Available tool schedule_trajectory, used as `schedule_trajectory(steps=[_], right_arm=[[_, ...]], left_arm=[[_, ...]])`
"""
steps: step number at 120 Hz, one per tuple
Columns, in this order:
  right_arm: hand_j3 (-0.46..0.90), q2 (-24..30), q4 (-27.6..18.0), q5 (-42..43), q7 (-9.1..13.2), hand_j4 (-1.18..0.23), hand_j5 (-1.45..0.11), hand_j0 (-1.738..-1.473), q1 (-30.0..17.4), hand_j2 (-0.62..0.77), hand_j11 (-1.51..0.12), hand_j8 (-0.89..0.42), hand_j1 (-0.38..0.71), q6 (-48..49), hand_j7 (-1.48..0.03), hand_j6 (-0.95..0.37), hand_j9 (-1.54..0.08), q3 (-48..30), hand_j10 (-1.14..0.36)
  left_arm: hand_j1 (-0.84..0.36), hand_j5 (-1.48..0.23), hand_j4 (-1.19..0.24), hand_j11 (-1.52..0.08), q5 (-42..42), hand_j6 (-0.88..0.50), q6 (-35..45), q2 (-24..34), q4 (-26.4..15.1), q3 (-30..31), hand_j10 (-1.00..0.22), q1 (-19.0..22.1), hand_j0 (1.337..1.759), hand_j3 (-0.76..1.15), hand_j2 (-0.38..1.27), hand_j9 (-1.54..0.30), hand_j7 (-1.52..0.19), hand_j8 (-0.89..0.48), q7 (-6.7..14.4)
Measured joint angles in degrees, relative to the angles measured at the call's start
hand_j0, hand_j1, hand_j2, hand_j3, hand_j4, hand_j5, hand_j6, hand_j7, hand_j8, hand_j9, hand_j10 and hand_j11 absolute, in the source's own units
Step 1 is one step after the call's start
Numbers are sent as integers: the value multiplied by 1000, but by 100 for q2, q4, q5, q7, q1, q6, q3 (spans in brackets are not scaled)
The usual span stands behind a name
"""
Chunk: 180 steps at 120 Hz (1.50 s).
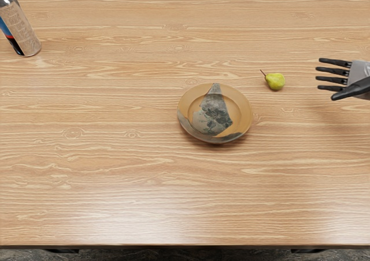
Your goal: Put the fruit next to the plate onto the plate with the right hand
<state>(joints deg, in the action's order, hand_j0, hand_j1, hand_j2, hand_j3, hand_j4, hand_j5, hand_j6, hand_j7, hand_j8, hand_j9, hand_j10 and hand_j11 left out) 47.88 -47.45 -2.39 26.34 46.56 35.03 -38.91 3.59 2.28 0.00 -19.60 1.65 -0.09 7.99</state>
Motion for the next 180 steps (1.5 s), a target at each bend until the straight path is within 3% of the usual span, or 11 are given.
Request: schedule_trajectory(steps=[25,48,62,76,84,107,134,155,180], right_arm=[[0,-243,7,135,5,0,0,-1658,225,1,0,3,-349,0,0,4,0,28,2],[0,-939,-260,2402,18,0,0,-1658,1103,1,0,2,-349,-39,0,2,0,67,1],[0,-1381,-768,4150,21,0,0,-1658,1490,1,0,0,-349,-1509,0,0,0,620,0],[0,-1884,-922,4877,26,-1,0,-1658,1801,1,0,-1,-349,-3223,0,-1,0,1612,-1],[0,-2182,-809,5050,26,-2,0,-1658,1873,1,0,-1,-349,-3811,0,-2,0,2011,-1],[0,-3148,156,5204,21,-2,0,-1658,1906,1,0,-2,-349,-4945,0,-3,0,2957,-1],[0,-3712,960,5203,14,-1,0,-1658,1870,1,0,-2,-349,-5740,0,-3,0,3263,-1],[0,-3808,1165,5141,12,-11,-12,-1658,1866,-1,-12,-11,-338,-5754,-12,-12,-12,3295,-10],[0,-3785,1206,5125,11,-89,-115,-1658,1861,-16,-115,-90,-244,-5674,-115,-90,-115,3302,-89]], left_arm=[[349,0,0,0,-1,0,0,0,0,-1,0,0,1658,0,0,0,0,0,0],[349,0,0,0,0,0,0,0,0,0,0,0,1658,0,0,0,0,0,0],[349,0,0,0,0,0,0,0,0,1,0,0,1658,0,0,0,0,0,0],[349,0,0,0,1,0,0,0,0,1,0,0,1658,0,0,0,0,0,0],[349,0,0,0,1,0,0,0,0,1,0,0,1658,0,0,0,0,0,0],[349,0,0,0,1,0,0,0,0,1,0,0,1658,0,0,0,0,0,0],[349,0,0,0,1,0,0,0,0,1,0,0,1658,0,0,0,0,0,0],[349,0,0,0,1,0,0,0,0,1,0,0,1658,0,0,0,0,0,0],[349,0,0,0,1,0,0,0,0,1,0,0,1658,0,0,0,0,0,0]])
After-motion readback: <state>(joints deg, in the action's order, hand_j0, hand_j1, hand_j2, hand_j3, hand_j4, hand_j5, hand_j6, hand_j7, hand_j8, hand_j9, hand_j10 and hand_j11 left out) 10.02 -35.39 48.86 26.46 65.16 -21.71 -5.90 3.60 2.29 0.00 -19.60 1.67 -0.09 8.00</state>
